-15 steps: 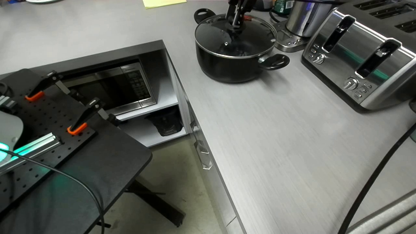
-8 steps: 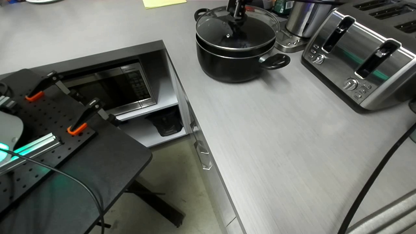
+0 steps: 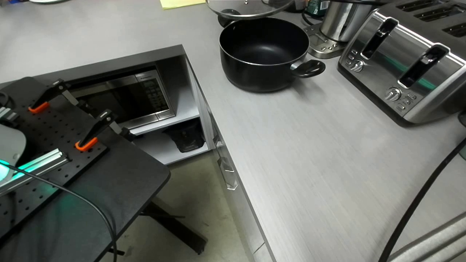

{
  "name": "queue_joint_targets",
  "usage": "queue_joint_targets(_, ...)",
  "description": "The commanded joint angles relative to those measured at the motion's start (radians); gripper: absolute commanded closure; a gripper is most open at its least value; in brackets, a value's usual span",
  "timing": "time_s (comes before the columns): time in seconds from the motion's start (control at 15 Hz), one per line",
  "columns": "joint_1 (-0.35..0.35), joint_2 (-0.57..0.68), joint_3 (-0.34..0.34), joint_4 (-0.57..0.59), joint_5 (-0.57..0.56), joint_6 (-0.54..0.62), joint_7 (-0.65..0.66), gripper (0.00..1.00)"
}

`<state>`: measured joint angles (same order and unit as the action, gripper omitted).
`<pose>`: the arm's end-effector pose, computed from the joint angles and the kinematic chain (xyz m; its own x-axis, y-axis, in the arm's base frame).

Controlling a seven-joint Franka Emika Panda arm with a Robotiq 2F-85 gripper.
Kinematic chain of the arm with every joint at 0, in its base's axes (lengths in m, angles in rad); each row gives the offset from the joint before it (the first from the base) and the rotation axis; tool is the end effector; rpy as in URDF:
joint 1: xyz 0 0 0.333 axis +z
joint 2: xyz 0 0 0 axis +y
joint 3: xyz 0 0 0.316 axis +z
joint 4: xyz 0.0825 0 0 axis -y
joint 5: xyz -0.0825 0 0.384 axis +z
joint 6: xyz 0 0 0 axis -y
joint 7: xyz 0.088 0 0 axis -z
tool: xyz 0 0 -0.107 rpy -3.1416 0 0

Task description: Remove the glass lid from the pot and put it on the counter

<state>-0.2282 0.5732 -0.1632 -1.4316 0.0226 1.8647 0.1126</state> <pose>0.6511 -0.2456 0.3529 0.8720 -0.4734 -0.1242 -0.4664 -0.8807 0.0821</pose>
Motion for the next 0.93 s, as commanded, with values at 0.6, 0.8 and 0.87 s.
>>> queue_joint_targets(0.6, 0.229, 0.058, 0.123, 0.190, -0.175, -0.170, -0.132, 0.76)
queue_joint_targets(0.8, 0.252, 0.135, 0.148, 0.273, -0.183, -0.220, -0.210, 0.76)
queue_joint_targets(0.87, 0.257, 0.167, 0.155, 0.303, -0.186, -0.237, -0.241, 0.76)
